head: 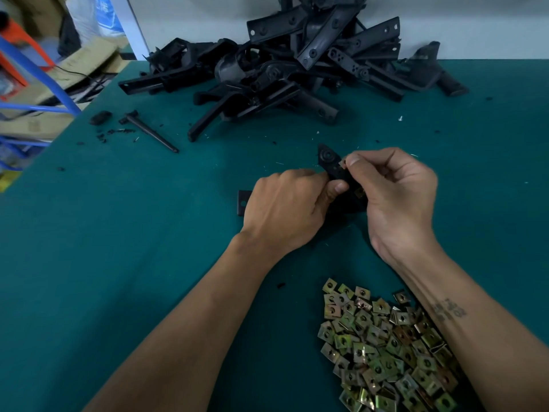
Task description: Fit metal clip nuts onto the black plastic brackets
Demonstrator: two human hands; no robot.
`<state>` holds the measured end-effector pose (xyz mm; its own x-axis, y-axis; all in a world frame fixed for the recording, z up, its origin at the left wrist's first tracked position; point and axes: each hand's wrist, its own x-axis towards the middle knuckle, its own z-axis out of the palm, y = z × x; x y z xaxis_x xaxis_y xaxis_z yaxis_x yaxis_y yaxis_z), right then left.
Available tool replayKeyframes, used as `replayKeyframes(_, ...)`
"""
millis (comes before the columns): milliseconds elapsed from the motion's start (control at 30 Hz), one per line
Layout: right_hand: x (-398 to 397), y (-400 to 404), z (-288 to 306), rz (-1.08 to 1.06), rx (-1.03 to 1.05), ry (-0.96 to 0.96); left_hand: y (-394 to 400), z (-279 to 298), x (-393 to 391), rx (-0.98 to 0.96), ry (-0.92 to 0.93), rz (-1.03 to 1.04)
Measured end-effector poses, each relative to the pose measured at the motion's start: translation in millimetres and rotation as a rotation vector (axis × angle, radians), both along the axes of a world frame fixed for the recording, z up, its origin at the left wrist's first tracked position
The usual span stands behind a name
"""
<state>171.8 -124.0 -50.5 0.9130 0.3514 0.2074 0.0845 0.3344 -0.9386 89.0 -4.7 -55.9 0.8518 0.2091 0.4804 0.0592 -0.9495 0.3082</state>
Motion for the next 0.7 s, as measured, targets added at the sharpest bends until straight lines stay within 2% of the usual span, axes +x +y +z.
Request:
replayKeyframes(133,-1.0,1.4,-1.2,-0.056,0.066,0.044,-0.3,-0.4,0.5,0.004,-0.003,0.011)
replayKeyframes(300,2.0,-1.3,-0.2,0.005,-0.027,0.012,0.4,-1.3,-0.1,-0.003,-0.016,0.002)
replayKeyframes(600,0.9,-2.1,-0.3,0.021,-0.043,-0.099,1.0,-2.3,-1.2,-0.001,-0.055,-0.013)
replayKeyframes(700,3.2,-5.0,1.0,0.053,-0.048,-0.075,-0.1,-2.4,-0.2,0.002,-0.050,0.003)
